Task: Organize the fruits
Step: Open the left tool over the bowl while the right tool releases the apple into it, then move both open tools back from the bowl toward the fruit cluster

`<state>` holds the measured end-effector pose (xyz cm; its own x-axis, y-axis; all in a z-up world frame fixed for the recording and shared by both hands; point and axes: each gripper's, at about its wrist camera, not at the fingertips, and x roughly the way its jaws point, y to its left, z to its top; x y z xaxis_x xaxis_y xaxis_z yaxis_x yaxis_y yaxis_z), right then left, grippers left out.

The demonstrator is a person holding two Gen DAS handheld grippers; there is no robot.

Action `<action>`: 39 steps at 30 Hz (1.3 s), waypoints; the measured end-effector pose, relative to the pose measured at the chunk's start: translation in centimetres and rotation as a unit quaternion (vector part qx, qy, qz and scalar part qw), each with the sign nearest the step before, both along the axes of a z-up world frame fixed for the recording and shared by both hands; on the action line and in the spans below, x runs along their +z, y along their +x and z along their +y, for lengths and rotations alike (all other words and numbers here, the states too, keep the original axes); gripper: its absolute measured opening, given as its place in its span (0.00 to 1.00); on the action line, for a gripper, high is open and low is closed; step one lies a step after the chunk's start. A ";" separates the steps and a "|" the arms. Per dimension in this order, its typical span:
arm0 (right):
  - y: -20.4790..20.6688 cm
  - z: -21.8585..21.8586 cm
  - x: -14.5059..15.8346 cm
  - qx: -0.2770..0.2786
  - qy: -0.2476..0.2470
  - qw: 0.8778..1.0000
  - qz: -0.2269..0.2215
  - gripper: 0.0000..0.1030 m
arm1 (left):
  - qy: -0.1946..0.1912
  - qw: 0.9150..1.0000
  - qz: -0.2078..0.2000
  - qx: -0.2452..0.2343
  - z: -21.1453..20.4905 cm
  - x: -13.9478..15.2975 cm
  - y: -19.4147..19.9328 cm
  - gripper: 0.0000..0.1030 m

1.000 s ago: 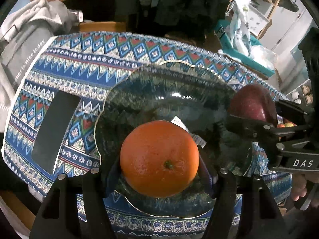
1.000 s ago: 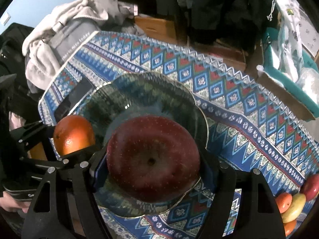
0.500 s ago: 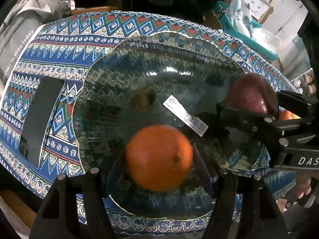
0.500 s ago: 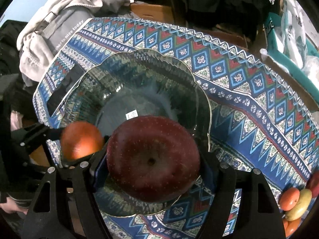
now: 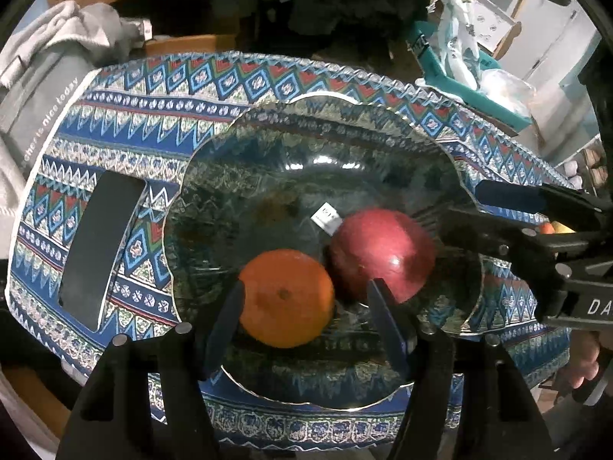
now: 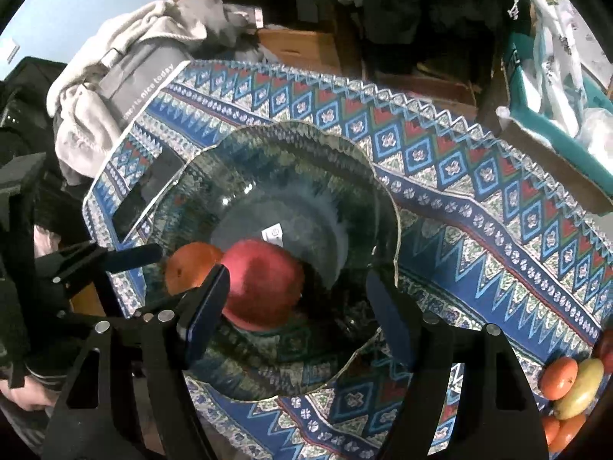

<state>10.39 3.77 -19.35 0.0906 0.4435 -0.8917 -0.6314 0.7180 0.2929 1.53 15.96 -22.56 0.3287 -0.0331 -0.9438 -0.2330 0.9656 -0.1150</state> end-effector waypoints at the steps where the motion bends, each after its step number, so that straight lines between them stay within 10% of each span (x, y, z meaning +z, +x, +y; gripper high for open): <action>1: -0.1 -0.2 0.4 -0.002 0.003 1.000 -0.005 0.73 | 0.002 1.000 -0.003 -0.002 -0.2 0.3 0.0 0.66; 39: -3.3 -19.4 14.2 -0.138 0.025 0.975 -0.175 0.76 | -0.014 0.984 -0.146 -0.104 -11.8 13.8 0.6 0.78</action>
